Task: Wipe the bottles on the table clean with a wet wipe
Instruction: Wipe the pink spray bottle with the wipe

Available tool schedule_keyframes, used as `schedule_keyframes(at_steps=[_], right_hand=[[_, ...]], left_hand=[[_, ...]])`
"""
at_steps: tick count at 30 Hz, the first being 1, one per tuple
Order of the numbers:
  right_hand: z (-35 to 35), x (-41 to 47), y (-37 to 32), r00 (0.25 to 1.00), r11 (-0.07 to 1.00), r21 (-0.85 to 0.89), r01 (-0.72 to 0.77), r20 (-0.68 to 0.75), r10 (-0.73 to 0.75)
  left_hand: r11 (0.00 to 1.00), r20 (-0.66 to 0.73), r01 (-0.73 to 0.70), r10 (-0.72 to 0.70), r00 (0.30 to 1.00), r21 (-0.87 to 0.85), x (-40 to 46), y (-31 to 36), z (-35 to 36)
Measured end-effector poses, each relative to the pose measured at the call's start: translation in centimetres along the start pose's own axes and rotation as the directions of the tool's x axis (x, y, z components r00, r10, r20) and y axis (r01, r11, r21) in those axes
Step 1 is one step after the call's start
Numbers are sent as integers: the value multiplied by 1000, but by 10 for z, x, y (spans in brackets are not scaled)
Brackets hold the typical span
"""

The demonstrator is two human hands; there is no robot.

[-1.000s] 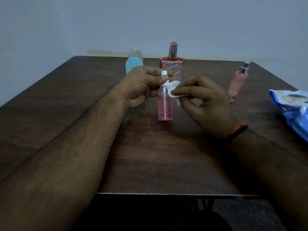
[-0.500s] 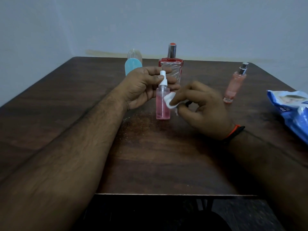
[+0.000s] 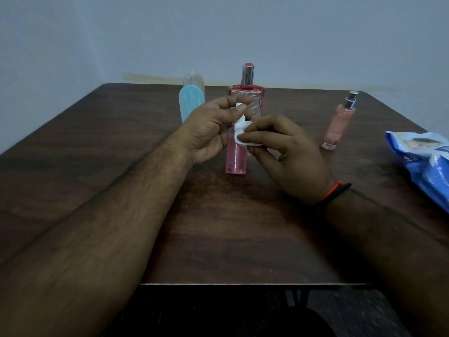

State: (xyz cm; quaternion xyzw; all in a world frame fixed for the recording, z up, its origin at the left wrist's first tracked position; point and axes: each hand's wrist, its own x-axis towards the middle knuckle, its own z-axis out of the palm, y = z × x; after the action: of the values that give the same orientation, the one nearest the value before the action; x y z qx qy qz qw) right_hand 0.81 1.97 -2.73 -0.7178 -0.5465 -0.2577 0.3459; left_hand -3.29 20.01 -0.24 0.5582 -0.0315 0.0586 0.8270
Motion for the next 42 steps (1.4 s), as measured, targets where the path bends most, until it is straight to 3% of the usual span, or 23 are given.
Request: schedule_keyframes(at_steps=[6, 11, 13, 19, 22, 33, 39, 42], right_hand=[[-1, -1, -4, 999, 1000, -1, 18, 29, -18], [-1, -7, -9, 965, 990, 138, 36, 252, -70], [-1, -7, -9, 960, 989, 143, 33, 272, -72], [-4, -3, -1, 999, 1000, -12, 12, -44, -13], [-1, -2, 0, 994, 999, -37, -8, -105, 4], [-3, -5, -6, 964, 992, 124, 16, 263, -48], [-2, -2, -2, 995, 999, 37, -17, -96, 21], [-1, -2, 2, 987, 997, -10, -82, -141, 80]], left_hand=[[999, -47, -28, 28, 999, 17, -1, 2, 2], [997, -122, -79, 81, 989, 20, 2, 2, 1], [996, -141, -79, 84, 986, 41, 3, 3, -1], [986, -195, -44, 75, 978, 158, 5, 4, -7], [977, -204, -36, 79, 976, 210, 5, 4, -6], [973, -199, -17, 64, 978, 231, 5, 3, -7], [970, -144, -51, 87, 986, 239, 1, 3, -6], [965, -110, -63, 94, 990, 253, 0, 3, -2]])
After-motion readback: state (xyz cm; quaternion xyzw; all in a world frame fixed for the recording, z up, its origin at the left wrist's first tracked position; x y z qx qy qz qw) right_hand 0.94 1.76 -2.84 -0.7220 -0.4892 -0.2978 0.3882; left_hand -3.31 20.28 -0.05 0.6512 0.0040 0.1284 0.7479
